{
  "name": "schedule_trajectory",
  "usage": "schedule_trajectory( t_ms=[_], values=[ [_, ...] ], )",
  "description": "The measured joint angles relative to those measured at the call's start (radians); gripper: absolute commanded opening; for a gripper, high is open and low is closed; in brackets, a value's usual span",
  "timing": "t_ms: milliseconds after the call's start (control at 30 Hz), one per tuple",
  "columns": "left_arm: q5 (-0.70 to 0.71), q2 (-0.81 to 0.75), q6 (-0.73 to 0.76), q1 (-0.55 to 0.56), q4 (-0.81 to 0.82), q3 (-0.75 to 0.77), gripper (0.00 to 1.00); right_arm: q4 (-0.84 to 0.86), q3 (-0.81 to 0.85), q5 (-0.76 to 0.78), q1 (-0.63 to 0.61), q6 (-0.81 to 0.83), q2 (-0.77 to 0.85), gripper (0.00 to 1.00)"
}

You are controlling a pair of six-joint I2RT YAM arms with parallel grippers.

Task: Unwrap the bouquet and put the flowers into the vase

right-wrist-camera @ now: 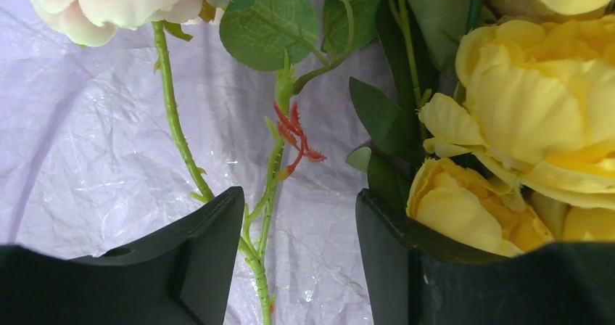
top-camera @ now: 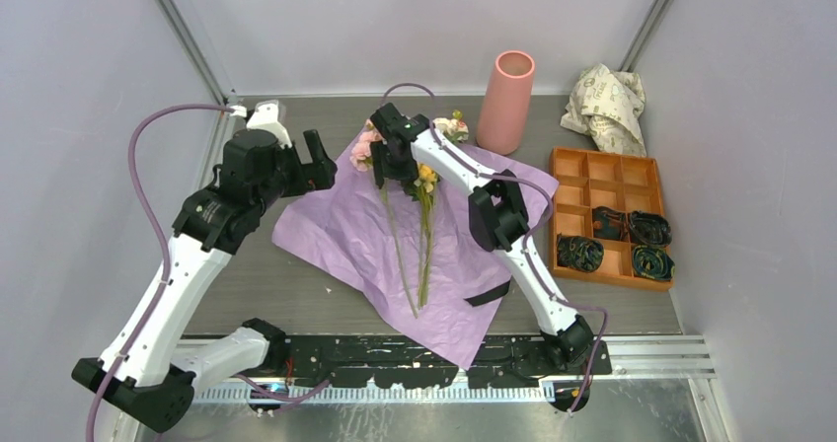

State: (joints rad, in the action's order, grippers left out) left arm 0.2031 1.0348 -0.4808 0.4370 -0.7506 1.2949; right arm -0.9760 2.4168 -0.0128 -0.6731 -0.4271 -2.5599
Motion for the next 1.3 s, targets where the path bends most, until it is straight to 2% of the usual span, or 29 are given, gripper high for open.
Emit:
schedule_trajectory(
  t_ms=[200,300,333,500,633,767,800,1000,1300],
  values=[
    [0.007,-0.036,0.019,0.000,0.013,-0.027,1.00,0.006,0.002,-0.009,-0.013,0.002,0.000,0.45],
    [0.011,-0.030,0.022,0.000,0.013,-0.027,0.99,0.016,0.002,-0.016,-0.019,0.000,0.000,0.30],
    [0.014,-0.027,0.023,0.000,0.013,-0.027,0.99,0.020,0.002,-0.016,-0.022,0.000,-0.001,0.28],
    [0.019,-0.016,0.029,0.000,0.006,-0.028,0.98,0.034,0.002,-0.018,-0.034,-0.002,-0.009,0.26],
    [0.025,-0.016,0.037,0.000,0.004,-0.033,0.98,0.037,0.002,-0.018,-0.037,-0.002,-0.014,0.34],
    [0.025,-0.016,0.040,0.000,-0.003,-0.037,0.98,0.040,0.003,-0.019,-0.037,-0.001,-0.018,0.36],
    [0.025,-0.016,0.040,0.000,-0.003,-0.038,0.98,0.042,0.003,-0.019,-0.037,-0.001,-0.021,0.34],
    [0.025,-0.016,0.043,0.000,-0.004,-0.040,0.96,0.059,0.011,-0.033,-0.035,-0.016,-0.043,0.02],
    [0.026,-0.018,0.043,0.000,-0.012,-0.040,0.94,0.070,0.007,-0.030,-0.035,-0.011,-0.019,0.01]
  ],
)
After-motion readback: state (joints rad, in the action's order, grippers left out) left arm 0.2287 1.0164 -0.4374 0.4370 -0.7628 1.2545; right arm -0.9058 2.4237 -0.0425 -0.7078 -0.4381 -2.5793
